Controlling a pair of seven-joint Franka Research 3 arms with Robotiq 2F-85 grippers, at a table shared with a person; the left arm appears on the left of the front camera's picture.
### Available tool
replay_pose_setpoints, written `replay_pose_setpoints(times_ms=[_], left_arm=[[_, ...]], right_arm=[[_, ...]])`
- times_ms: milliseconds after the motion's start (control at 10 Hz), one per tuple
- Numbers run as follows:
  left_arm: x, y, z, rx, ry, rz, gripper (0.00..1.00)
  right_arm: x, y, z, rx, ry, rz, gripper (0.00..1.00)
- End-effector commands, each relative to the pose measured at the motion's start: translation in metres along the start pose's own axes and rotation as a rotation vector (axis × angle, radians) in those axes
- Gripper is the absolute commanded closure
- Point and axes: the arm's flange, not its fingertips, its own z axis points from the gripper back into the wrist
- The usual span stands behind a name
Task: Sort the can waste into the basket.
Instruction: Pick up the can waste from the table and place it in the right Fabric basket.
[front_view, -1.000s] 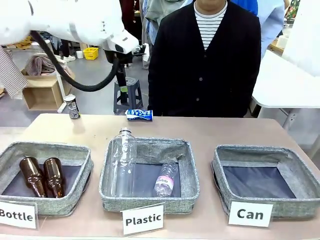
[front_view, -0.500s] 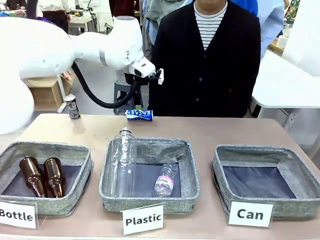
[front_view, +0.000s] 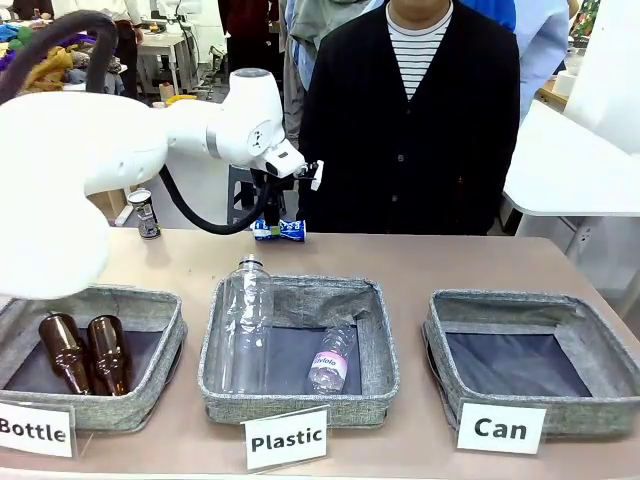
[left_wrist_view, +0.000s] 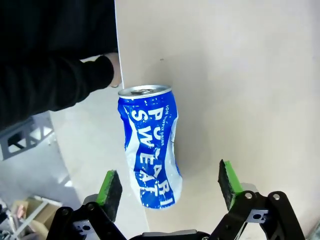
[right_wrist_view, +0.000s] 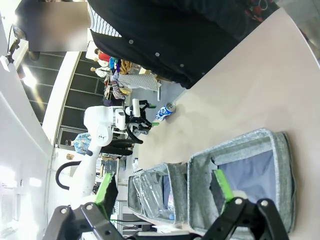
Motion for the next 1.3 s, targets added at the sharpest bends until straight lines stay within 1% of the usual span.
replay_pose_setpoints(times_ms=[0, 100, 300, 500, 600, 800, 1200], left_arm=[[0.009, 0.036, -0.014, -0.052, 0.043, 0.003, 0.00], [0.005, 0.041, -0.025, -0.066, 0.058, 0.024, 0.00], [0.005, 0.044, -0.036, -0.113, 0.044, 0.021, 0.00], [0.009, 0.047, -0.046, -0.128, 0.036, 0.015, 0.00], [0.010, 0.049, -0.050, -0.122, 0.048, 0.022, 0.00], [0.010, 0.052, -0.048, -0.061, 0.017, 0.067, 0.00], [0.017, 0.055, -0.054, -0.026, 0.002, 0.140, 0.00]], right_arm=[[0.002, -0.002, -0.001, 0.023, -0.014, 0.026, 0.00], [0.002, -0.002, -0.001, 0.023, -0.014, 0.026, 0.00], [0.002, -0.002, -0.001, 0.023, -0.014, 0.026, 0.00], [0.002, -0.002, -0.001, 0.023, -0.014, 0.026, 0.00], [0.002, -0.002, -0.001, 0.023, -0.014, 0.026, 0.00], [0.002, -0.002, -0.001, 0.023, -0.014, 0.026, 0.00], [0.002, -0.002, -0.001, 0.023, -0.014, 0.026, 0.00]])
